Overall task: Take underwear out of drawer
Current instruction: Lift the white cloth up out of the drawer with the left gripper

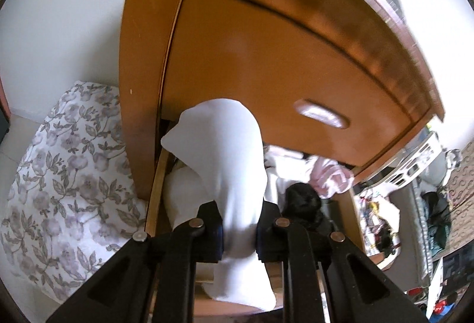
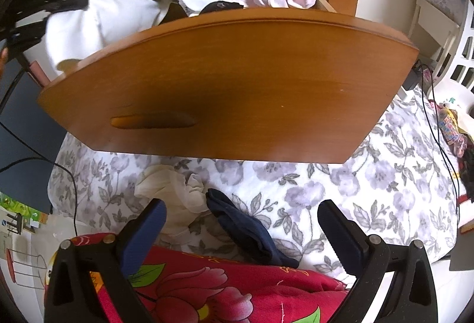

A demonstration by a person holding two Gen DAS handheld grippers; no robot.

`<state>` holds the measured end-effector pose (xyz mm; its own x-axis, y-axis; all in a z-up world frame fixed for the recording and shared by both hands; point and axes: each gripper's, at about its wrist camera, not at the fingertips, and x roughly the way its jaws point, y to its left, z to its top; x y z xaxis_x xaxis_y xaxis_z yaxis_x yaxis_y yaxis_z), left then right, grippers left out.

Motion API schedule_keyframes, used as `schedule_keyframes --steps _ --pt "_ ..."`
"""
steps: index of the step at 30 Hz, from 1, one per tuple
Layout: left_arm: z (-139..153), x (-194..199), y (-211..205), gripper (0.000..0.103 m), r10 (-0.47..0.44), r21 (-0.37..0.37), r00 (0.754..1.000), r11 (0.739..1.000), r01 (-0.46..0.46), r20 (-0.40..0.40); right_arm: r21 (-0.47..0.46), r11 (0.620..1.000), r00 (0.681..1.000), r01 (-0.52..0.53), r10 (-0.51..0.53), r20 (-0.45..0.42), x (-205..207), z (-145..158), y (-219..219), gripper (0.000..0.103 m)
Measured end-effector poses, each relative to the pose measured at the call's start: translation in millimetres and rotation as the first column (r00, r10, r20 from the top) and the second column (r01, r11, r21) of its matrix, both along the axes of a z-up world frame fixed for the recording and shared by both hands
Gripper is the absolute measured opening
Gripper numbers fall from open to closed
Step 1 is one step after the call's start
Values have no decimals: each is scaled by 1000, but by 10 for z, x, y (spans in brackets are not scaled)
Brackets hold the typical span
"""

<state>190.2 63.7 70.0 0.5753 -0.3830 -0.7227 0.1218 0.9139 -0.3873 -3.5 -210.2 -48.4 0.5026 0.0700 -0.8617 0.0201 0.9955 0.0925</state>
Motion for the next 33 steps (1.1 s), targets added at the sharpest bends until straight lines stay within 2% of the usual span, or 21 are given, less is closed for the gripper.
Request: schedule_keyframes --steps 9,19,25,33 --pt "463 -221 98 15 -6 -67 994 998 14 113 -22 1000 1000 15 -14 19 -37 43 6 103" --pt "1141 -544 189 15 -8 -88 962 996 34 274 -21 999 999 34 -33 32 -68 61 -26 103" --pt "1614 -896 222 15 -9 -100 920 994 52 392 -17 999 998 47 -47 43 -99 87 -52 103" --pt "2187 -1567 181 15 -34 -60 834 995 81 551 -3 998 996 58 -58 73 -174 176 -83 103"
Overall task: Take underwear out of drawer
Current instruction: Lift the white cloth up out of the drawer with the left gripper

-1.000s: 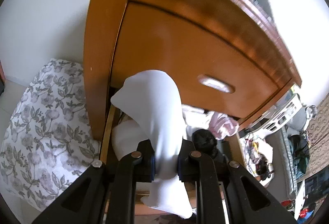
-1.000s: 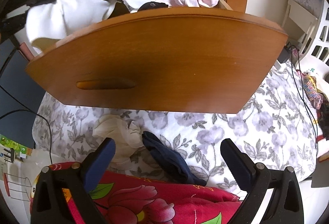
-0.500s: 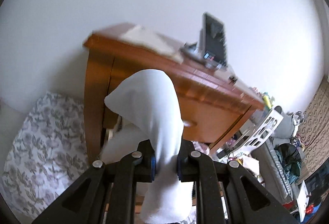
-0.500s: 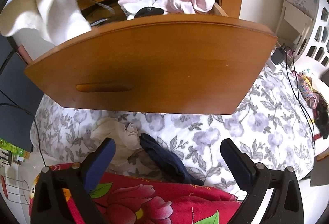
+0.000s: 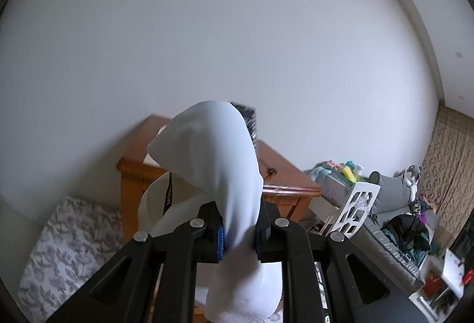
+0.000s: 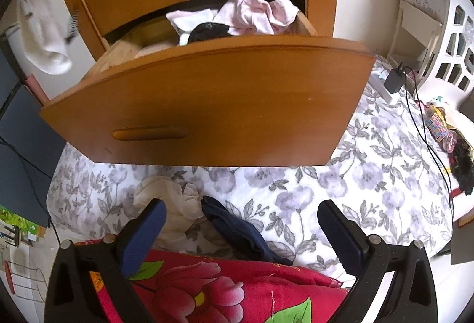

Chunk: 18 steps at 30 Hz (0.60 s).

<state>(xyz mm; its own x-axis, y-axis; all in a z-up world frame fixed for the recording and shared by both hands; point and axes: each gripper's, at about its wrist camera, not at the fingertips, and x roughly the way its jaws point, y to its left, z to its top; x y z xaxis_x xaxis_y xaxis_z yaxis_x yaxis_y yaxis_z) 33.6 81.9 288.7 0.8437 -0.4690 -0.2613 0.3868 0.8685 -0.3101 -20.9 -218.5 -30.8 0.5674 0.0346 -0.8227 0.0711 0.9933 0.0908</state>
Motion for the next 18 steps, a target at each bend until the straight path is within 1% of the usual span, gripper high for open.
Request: schedule_keyframes --steps 3,7,11,18 --pt "132 -219 -26 15 -11 18 999 1000 10 42 9 1000 1000 8 -8 12 -32 42 -30 103" --pt "156 -420 -54 15 -31 36 998 999 29 49 24 1000 999 21 -21 31 -80 112 -89 103" --pt "58 -537 -55 16 -67 35 997 997 67 24 32 999 998 29 -30 50 -131 190 -133 103" --pt "-165 -684 -79 16 -108 61 994 992 109 -20 53 997 995 63 -66 72 -198 282 -274 103"
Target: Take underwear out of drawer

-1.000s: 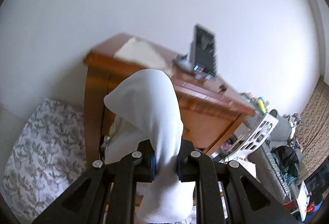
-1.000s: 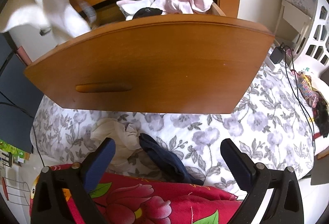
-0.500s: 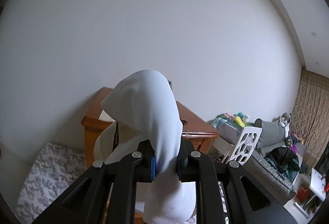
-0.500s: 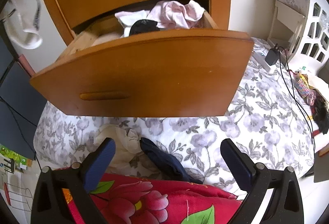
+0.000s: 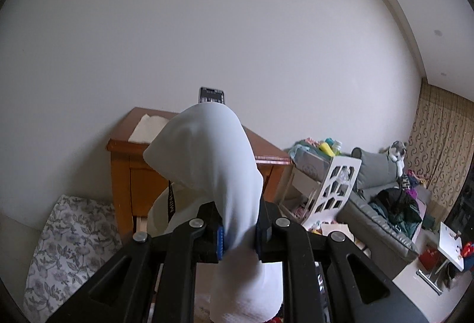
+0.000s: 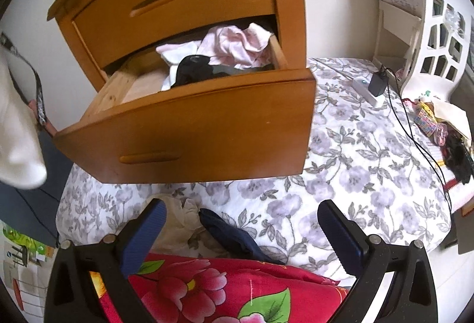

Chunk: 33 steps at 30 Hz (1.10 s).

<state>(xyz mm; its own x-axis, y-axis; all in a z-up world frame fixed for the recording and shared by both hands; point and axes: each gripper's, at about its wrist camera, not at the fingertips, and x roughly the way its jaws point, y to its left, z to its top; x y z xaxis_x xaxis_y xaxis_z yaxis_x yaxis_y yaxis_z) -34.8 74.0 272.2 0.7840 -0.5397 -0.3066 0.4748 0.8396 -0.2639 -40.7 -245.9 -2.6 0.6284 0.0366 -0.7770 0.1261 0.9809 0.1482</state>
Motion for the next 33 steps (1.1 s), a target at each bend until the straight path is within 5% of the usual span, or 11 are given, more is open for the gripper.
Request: schedule_keyframes --steps 10,16,33 --pt "-524 86 -127 16 -48 44 989 998 55 -142 15 1000 1000 26 -26 4 -4 26 -84 103" --pt "-937 245 -323 17 -65 94 959 991 94 -275 18 1000 1000 20 -20 2 -3 15 -81 103" --pt "-2395 584 -796 20 -22 227 800 954 197 -599 32 998 999 53 -53 3 -4 23 -190 103"
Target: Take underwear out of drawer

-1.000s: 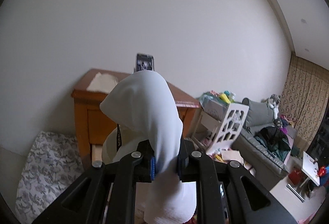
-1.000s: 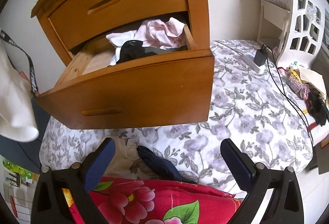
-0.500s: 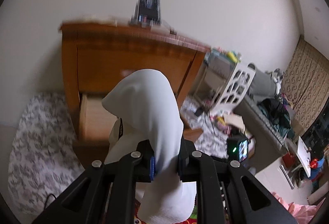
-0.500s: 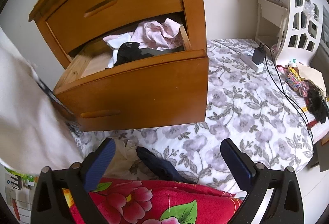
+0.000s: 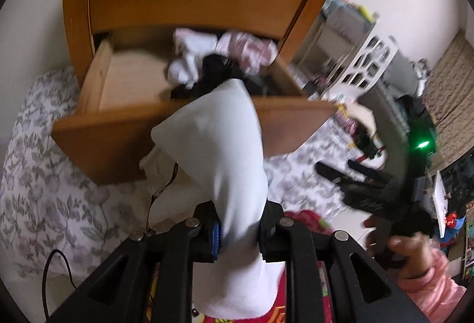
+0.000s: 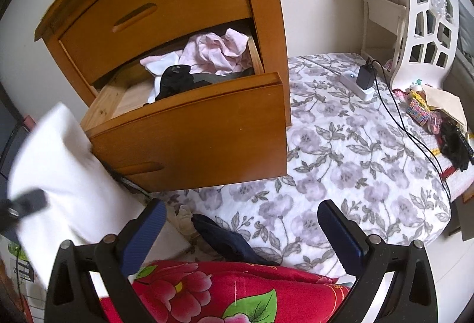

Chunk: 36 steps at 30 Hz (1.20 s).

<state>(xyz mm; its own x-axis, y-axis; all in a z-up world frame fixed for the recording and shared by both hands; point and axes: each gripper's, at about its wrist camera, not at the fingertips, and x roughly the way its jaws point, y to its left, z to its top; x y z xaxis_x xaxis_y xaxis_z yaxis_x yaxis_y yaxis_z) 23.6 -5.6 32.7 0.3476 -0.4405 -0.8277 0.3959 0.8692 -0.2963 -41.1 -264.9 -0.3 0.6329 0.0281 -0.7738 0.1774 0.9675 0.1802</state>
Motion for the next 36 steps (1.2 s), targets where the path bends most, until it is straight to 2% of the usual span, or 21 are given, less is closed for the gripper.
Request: schedule_keyframes --steps 5,9,14,19,25,27,30,36 --pt "-305 111 24 20 31 7 997 1000 -30 -71 -1 1000 1000 5 -5 -4 3 -13 -9 103" --pt "-403 183 -59 20 40 29 996 999 -38 -81 -4 1000 1000 3 -3 -11 16 -37 -3 103" --pt "-519 221 -264 20 -10 58 996 998 16 -90 -9 1000 1000 -6 5 -19 27 -63 20 103" --pt "-682 313 -419 21 -8 63 992 998 17 -128 -10 1000 1000 -5 5 -23 43 -81 9 103" --pt "-733 308 -466 34 -11 69 992 997 20 -127 -8 1000 999 7 -7 -35 68 -111 -40 103" --pt "-748 301 -423 43 5 65 991 998 4 -136 -9 1000 999 11 -11 -36 71 -115 -57 103" --pt "-746 276 -346 51 27 52 990 998 -20 -140 -8 1000 999 16 -16 -39 83 -121 -79 103" --pt "-697 196 -185 57 59 22 990 998 -56 -127 -14 1000 999 15 -16 -46 102 -135 -65 103"
